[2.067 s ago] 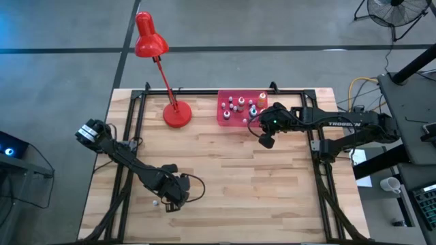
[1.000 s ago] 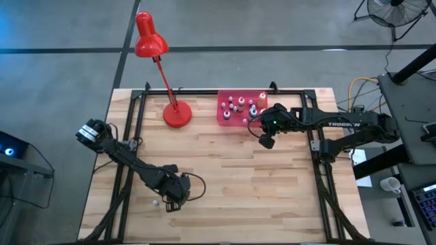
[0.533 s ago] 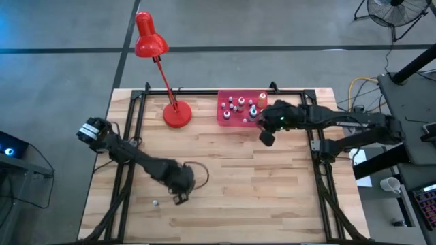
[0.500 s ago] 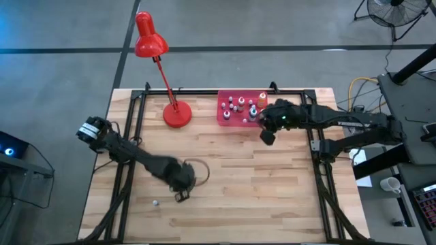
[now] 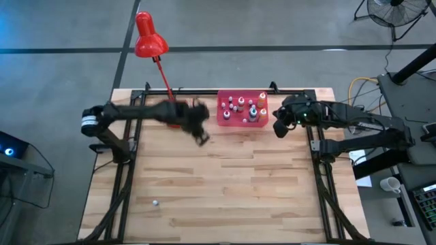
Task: Pick & Place food coloring
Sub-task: Put the small purple food coloring bottle into the red bin
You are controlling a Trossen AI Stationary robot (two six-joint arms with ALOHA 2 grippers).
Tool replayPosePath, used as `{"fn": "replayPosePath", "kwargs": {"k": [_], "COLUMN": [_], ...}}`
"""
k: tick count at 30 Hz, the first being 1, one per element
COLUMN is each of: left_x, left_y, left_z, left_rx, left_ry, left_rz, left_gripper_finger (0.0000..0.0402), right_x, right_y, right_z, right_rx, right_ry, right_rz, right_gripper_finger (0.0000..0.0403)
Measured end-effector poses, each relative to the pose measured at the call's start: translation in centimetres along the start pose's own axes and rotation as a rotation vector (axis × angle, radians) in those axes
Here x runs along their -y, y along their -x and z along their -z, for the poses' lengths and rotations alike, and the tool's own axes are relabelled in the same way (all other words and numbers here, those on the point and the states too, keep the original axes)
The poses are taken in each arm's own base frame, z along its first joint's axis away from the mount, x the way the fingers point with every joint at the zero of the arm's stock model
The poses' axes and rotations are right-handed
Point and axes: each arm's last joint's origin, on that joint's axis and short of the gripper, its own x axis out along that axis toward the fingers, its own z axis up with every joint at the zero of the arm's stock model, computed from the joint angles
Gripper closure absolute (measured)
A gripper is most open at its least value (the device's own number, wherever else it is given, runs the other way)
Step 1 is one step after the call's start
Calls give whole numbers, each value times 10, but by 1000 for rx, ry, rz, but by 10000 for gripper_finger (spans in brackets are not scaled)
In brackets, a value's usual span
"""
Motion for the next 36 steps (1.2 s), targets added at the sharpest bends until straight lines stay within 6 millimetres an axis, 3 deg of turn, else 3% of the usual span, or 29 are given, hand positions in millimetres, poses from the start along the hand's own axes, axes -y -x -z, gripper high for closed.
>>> {"fn": "replayPosePath", "kwargs": {"k": [5, 13, 20, 24, 31, 36], "left_x": [-40, -86, -81, -79, -79, -75], "left_y": [26, 10, -10, -23, -51, -59], "left_z": [-47, -85, -115, -127, -133, -132], "left_rx": [137, 130, 163, 144, 10, -7], "left_ry": [-27, -118, -226, -356, -661, -787], "left_rz": [-52, -127, -35, -14, -1, 18], "left_gripper_finger": [373, 373, 374, 374, 374, 374], "right_x": [-2, -13, -26, -27, -19, -9], "right_y": [-1, -31, -70, -83, -90, -86], "right_z": [1, 0, -2, -17, -51, -61], "right_rx": [-9, -78, -141, -147, -151, -125], "right_ry": [-13, -31, -30, -60, -97, -68], "right_rz": [-3, 36, 78, 95, 30, 41], "right_gripper_finger": [374, 374, 374, 374, 374, 374]}}
